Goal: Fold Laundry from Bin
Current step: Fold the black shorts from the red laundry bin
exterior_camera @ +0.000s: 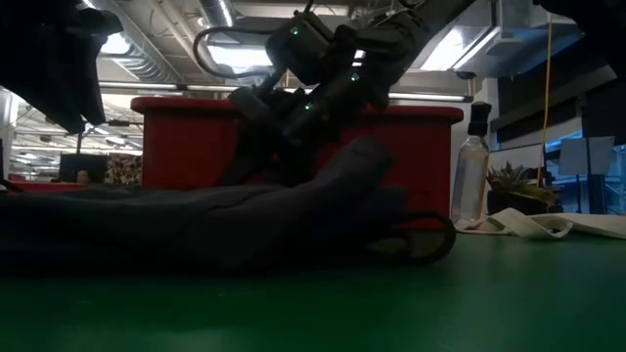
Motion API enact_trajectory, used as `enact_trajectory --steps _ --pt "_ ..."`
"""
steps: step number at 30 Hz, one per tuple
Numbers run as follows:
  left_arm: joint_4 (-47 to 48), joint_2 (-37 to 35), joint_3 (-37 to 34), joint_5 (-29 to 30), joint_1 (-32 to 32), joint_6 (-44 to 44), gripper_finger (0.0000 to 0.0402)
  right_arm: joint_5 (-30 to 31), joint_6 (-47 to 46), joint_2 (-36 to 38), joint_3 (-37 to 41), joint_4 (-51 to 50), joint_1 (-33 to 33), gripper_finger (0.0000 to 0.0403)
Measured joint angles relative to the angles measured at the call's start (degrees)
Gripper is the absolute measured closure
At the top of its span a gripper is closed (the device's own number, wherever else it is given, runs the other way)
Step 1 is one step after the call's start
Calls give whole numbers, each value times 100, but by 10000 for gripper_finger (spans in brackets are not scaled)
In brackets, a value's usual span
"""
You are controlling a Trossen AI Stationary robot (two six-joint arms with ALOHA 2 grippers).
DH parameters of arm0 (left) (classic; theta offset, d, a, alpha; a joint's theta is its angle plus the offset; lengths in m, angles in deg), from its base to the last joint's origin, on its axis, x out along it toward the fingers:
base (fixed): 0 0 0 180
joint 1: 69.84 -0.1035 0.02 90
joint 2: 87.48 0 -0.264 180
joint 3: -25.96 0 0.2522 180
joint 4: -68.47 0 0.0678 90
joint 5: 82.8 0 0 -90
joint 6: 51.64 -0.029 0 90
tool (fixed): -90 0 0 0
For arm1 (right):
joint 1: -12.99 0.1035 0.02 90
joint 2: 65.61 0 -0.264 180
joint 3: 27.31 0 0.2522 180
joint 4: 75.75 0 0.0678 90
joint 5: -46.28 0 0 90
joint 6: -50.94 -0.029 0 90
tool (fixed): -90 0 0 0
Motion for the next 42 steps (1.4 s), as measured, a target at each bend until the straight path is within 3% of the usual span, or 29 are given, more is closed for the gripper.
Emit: enact_trajectory --steps 42 --pt "-79 0 0 1 0 -13 269 123 0 -256 -524 -163 -212 162"
